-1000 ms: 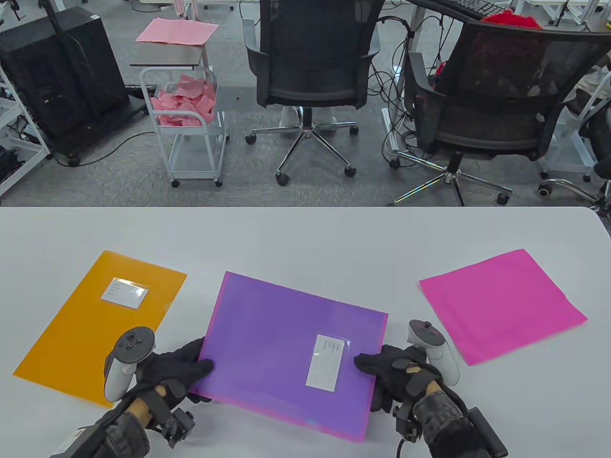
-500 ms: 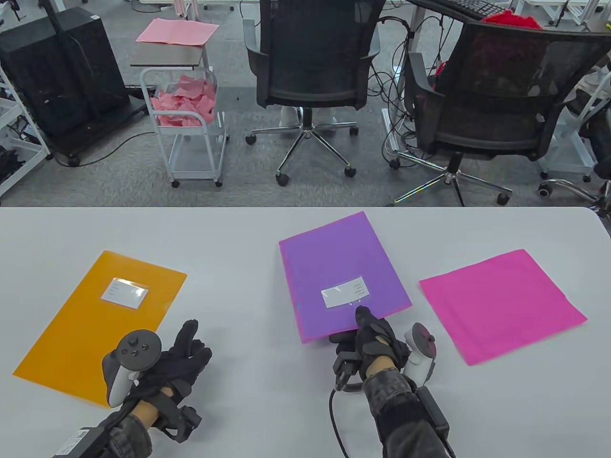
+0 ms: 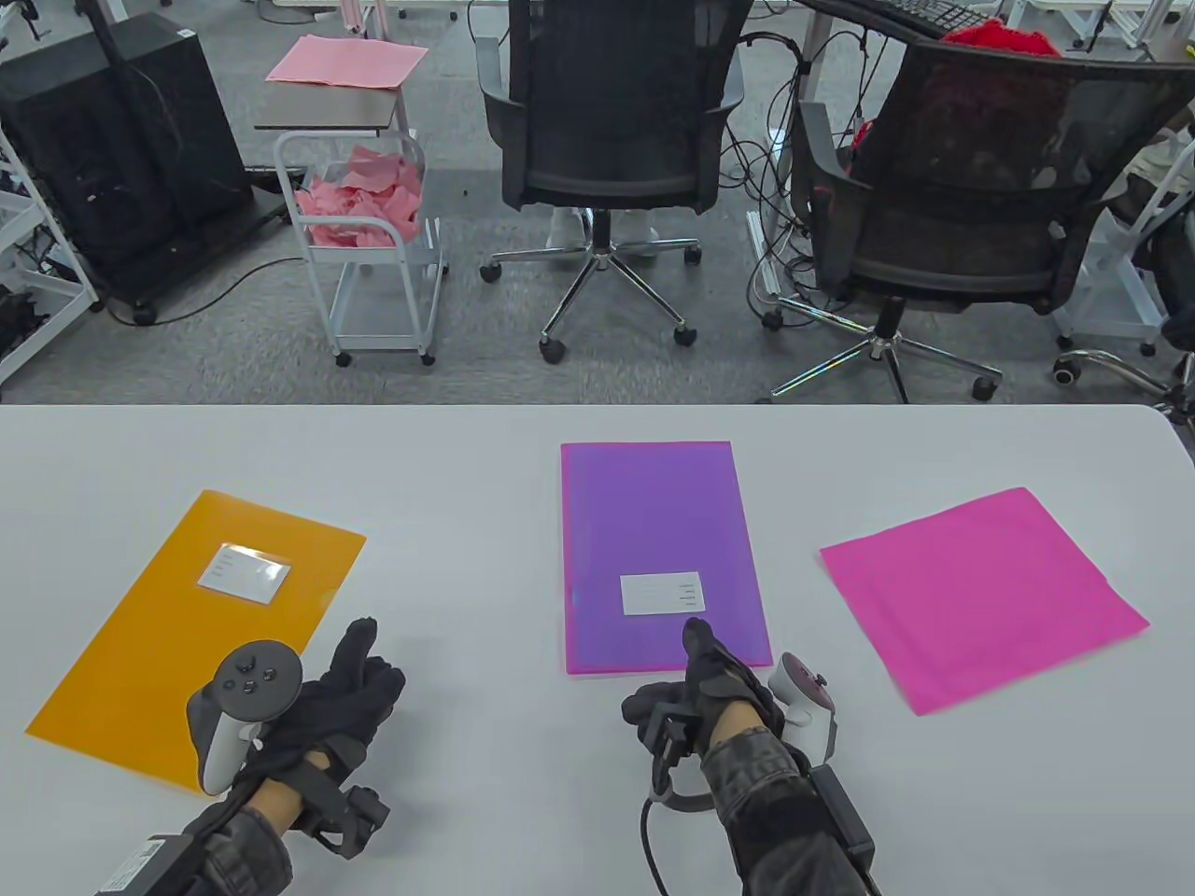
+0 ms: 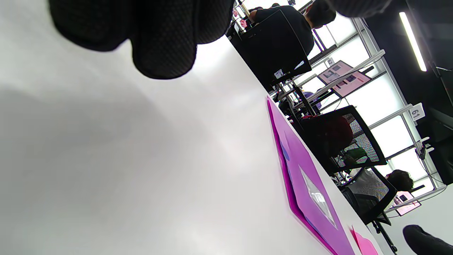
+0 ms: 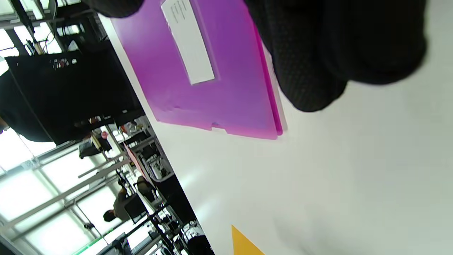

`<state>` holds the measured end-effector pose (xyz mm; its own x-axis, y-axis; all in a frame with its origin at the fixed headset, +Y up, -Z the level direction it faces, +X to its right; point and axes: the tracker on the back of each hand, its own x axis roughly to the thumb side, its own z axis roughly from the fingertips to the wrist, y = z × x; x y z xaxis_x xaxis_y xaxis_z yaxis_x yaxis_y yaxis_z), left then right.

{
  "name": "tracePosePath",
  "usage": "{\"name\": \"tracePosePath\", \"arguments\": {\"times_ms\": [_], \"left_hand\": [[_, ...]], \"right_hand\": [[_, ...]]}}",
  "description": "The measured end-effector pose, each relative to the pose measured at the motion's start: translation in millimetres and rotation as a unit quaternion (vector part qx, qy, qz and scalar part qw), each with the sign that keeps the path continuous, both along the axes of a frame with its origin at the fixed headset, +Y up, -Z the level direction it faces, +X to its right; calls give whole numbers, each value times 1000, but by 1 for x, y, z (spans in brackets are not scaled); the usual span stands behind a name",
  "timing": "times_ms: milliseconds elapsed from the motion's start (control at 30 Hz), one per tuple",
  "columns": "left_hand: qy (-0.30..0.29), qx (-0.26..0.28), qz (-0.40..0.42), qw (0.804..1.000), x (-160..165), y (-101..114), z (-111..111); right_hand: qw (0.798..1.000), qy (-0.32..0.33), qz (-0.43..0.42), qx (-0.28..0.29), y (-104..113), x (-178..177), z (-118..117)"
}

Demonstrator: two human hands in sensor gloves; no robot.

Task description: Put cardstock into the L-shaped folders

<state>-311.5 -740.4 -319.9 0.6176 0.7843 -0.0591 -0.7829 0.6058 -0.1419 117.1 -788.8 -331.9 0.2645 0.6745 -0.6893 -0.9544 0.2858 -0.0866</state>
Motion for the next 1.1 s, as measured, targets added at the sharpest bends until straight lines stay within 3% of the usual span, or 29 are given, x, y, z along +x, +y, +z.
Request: {"name": "tracePosePath", "arguments": {"times_ms": [67,133,233,367,433,533,633,667,733,767,867,967,1100], "left_hand": [[4,7,-8,1000,-4,2,0],[14,14,-21,1000,-9,2,-1],[24,31,-80,996,-18,5,-5],[35,20,-213,976,-38,11,-22],[36,-30,-294,955,-48,8,-30],[18,-194,-406,893,-70,-6,-42],[12,-318,-430,845,-90,-22,-43],[15,-335,-423,842,-100,-25,-43],[31,-339,-341,876,-109,-32,-40],[36,-333,-333,882,-108,-32,-40],[23,-303,-401,864,-103,-25,-44],[44,-244,-443,862,-91,-21,-44],[34,-226,-464,856,-86,-19,-45]], "right_hand": [[998,43,38,20,9,7,4],[991,80,70,82,13,16,6],[973,160,40,159,15,32,6],[969,132,85,191,18,59,8],[967,110,96,207,15,69,6],[974,83,58,201,10,76,5],[975,75,49,203,10,78,5],[974,82,56,204,11,78,4],[971,93,65,210,13,77,3],[970,96,66,212,14,76,3],[970,98,60,212,14,73,2],[970,105,65,211,13,71,2],[969,110,67,210,13,69,2]]}}
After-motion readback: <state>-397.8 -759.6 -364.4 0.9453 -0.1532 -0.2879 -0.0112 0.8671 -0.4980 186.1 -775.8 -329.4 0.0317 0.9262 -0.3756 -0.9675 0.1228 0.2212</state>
